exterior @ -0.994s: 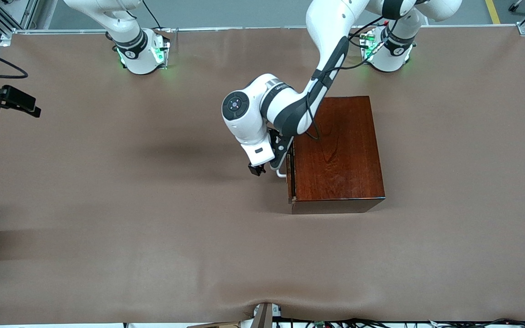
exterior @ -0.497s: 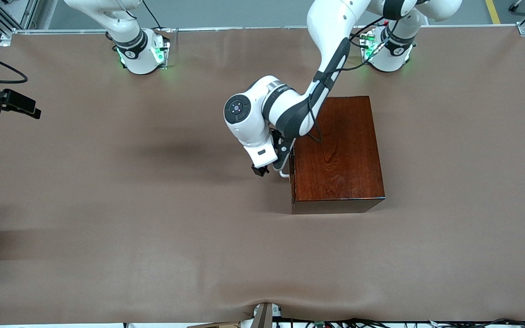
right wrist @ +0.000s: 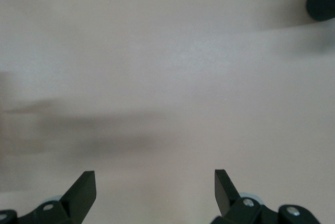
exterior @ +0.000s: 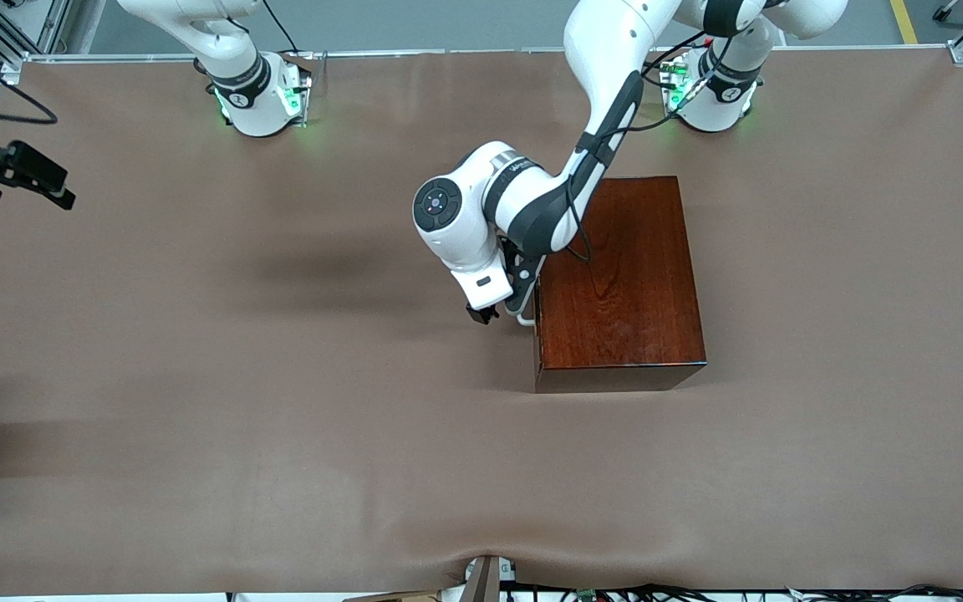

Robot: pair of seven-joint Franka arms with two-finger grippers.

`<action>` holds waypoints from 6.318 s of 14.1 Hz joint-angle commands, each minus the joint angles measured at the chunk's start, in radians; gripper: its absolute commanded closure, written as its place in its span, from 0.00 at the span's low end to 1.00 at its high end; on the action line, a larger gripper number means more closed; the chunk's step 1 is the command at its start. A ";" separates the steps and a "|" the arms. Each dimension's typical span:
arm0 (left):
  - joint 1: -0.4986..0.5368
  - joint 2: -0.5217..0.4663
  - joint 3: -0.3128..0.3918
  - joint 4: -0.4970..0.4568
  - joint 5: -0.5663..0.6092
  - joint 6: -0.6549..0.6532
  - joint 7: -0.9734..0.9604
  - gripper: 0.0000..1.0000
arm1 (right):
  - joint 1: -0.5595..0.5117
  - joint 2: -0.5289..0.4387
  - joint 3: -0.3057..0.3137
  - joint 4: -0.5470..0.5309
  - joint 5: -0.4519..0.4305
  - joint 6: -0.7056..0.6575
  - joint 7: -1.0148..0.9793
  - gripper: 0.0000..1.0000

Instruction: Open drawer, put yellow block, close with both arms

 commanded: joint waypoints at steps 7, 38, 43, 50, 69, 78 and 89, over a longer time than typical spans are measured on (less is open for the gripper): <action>-0.013 -0.040 0.001 -0.008 0.015 -0.031 0.008 0.00 | -0.010 0.036 -0.004 0.073 -0.021 -0.023 -0.009 0.00; 0.558 -0.787 0.001 -0.439 0.028 -0.287 1.434 0.00 | -0.047 0.073 -0.010 0.113 0.028 -0.071 -0.006 0.00; 0.598 -0.825 -0.001 -0.415 0.058 -0.337 1.651 0.00 | -0.048 0.073 -0.010 0.111 0.028 -0.071 -0.006 0.00; 0.845 -0.870 -0.162 -0.419 0.056 -0.341 1.855 0.00 | -0.047 0.073 -0.010 0.113 0.028 -0.071 -0.006 0.00; 1.038 -0.954 -0.373 -0.398 0.056 -0.339 1.890 0.00 | -0.048 0.073 -0.010 0.113 0.028 -0.071 -0.006 0.00; 1.036 -0.945 -0.373 -0.382 0.047 -0.374 1.891 0.00 | -0.048 0.073 -0.010 0.113 0.028 -0.071 -0.006 0.00; 1.035 -0.947 -0.373 -0.381 0.041 -0.403 1.863 0.00 | -0.050 0.073 -0.010 0.111 0.028 -0.072 -0.006 0.00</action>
